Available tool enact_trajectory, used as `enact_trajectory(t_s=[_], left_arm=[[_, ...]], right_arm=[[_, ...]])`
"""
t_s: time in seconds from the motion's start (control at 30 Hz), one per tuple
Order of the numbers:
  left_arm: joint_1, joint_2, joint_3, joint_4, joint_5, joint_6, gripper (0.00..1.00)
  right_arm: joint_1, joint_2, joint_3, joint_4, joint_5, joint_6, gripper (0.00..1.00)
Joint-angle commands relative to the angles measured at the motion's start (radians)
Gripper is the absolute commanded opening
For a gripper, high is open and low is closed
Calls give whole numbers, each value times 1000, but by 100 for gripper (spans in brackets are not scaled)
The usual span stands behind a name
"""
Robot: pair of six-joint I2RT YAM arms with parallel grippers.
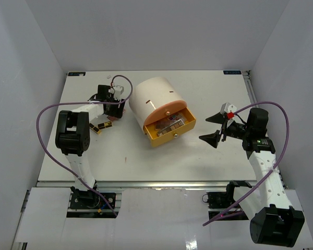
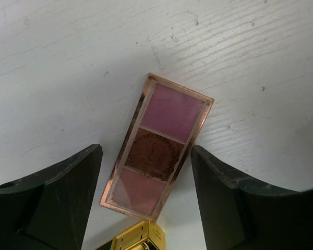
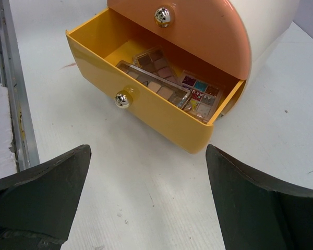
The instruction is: Organize the makeup
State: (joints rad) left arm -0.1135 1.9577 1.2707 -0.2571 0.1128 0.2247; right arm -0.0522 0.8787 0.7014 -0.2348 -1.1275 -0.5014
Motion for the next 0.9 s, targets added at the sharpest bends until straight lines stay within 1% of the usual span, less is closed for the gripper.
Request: enact_trajectory(t_s=[0.0,0.03,0.07,0.13,0.2,0.33,0.5,0.67,0.8,0.87], left_arm=[[1,7,19,1,-5,-5,73],[2,7,18,1,-7,-8,71],[3,6,13,1,-16,-20,62],[8,0,4,3,-26,-37,55],[16,-13,-9,7,-37,-55,43],[53,-45,-22,13,-60,-100,29],[104,-166,-26,26,-50,-190,22],[112,-328,-63,73,-37,-251,19],[112,-534,-181,143,48,-324,16],[112,-675,-242,174,128,-359,16]], right_arm=[[-11,-6,-11,11,-26,-3,97],[-11,-7,-11,11,-27,-3,97],[-12,-7,-11,11,-29,-2,97],[-13,-8,-12,11,-29,-2,97],[-15,-9,-13,11,-31,-3,97],[-20,-10,-14,9,-32,-3,97],[-23,-12,-16,11,-32,-8,97],[-29,-15,-20,11,-34,-11,97],[-32,-18,-24,11,-35,-19,97],[-34,-17,-27,11,-34,-23,97]])
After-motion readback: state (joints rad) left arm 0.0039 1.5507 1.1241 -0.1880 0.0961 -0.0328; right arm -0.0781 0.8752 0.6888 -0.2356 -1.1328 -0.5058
